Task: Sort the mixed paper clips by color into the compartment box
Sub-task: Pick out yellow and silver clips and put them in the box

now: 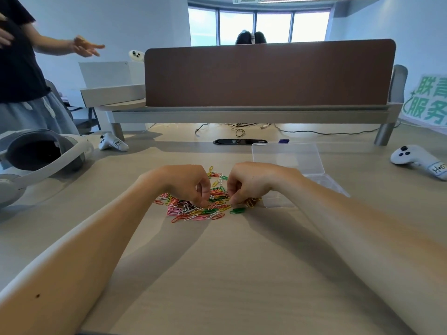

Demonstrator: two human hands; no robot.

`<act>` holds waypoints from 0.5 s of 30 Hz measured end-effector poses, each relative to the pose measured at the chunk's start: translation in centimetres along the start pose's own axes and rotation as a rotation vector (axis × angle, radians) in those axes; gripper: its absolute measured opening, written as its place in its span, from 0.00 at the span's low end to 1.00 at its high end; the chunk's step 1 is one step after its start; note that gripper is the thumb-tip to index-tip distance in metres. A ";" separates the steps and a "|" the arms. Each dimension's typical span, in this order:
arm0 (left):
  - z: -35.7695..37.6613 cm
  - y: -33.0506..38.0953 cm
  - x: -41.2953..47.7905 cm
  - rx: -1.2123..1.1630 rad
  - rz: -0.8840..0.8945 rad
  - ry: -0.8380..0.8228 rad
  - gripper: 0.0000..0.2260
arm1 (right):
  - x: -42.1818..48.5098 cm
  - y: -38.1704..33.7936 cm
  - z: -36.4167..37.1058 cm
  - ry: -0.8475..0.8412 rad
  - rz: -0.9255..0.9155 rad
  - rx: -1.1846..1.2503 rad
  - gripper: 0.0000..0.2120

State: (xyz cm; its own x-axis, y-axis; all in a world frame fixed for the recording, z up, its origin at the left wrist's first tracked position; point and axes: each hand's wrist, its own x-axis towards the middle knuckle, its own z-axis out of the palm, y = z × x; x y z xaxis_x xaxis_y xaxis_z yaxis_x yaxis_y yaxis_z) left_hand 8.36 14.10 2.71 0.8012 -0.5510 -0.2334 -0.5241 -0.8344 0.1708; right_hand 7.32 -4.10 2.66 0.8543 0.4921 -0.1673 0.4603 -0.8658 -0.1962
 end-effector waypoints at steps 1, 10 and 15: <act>-0.1 -0.1 -0.1 -0.022 0.007 0.015 0.01 | -0.1 0.1 -0.1 0.026 -0.001 0.021 0.02; -0.5 -0.8 -0.3 -0.168 0.020 0.105 0.03 | 0.3 0.1 0.0 0.172 -0.044 0.166 0.04; 0.0 -0.4 -0.2 -0.082 0.003 0.088 0.06 | 1.0 -0.3 0.7 0.151 -0.044 0.072 0.06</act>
State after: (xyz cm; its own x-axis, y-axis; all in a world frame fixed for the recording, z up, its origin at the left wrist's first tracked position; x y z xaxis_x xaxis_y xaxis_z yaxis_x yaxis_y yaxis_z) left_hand 8.40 14.54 2.69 0.8237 -0.5471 -0.1490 -0.5038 -0.8267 0.2503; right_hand 7.87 -3.28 1.84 0.8629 0.5052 -0.0110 0.4839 -0.8324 -0.2701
